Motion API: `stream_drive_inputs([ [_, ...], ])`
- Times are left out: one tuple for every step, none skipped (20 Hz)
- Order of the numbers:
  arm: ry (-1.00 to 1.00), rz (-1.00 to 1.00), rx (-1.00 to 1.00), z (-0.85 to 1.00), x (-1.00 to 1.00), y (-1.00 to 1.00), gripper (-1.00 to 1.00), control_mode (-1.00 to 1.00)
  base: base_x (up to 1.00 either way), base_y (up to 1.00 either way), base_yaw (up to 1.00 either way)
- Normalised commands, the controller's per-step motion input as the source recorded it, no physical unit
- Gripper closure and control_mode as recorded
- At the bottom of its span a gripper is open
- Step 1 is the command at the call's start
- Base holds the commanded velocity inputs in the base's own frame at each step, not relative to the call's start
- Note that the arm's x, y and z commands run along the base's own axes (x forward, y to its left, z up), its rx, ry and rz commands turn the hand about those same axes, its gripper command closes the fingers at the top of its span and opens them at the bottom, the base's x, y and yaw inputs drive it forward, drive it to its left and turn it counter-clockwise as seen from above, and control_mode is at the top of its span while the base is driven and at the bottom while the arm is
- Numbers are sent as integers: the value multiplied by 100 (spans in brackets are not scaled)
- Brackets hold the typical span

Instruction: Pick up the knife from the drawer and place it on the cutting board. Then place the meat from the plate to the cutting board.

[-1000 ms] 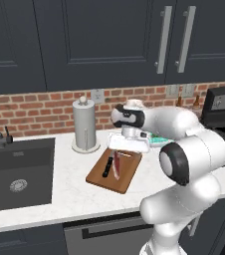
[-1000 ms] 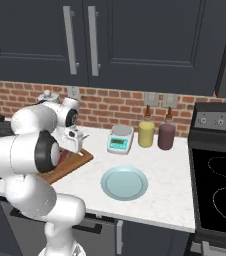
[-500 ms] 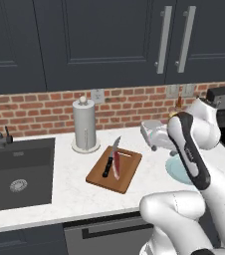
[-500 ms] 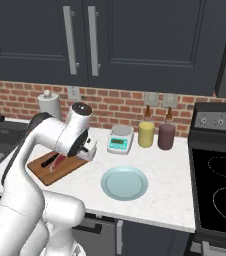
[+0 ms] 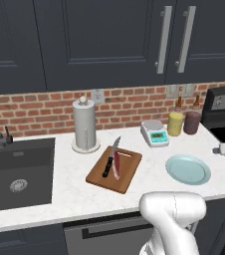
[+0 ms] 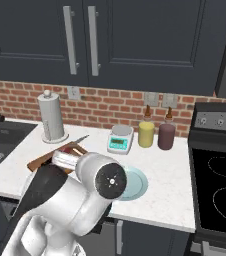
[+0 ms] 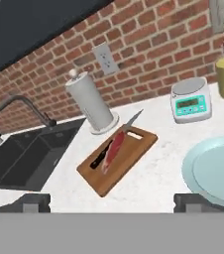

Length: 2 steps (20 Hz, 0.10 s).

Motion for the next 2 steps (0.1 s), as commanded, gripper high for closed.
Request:
stream_drive_inputs([
  [-73, 0, 10, 100, -100, -100, -100, -100, 0, 0, 0],
  [-84, 0, 22, 54, -84, -100, -100, -100, 0, 0, 0],
])
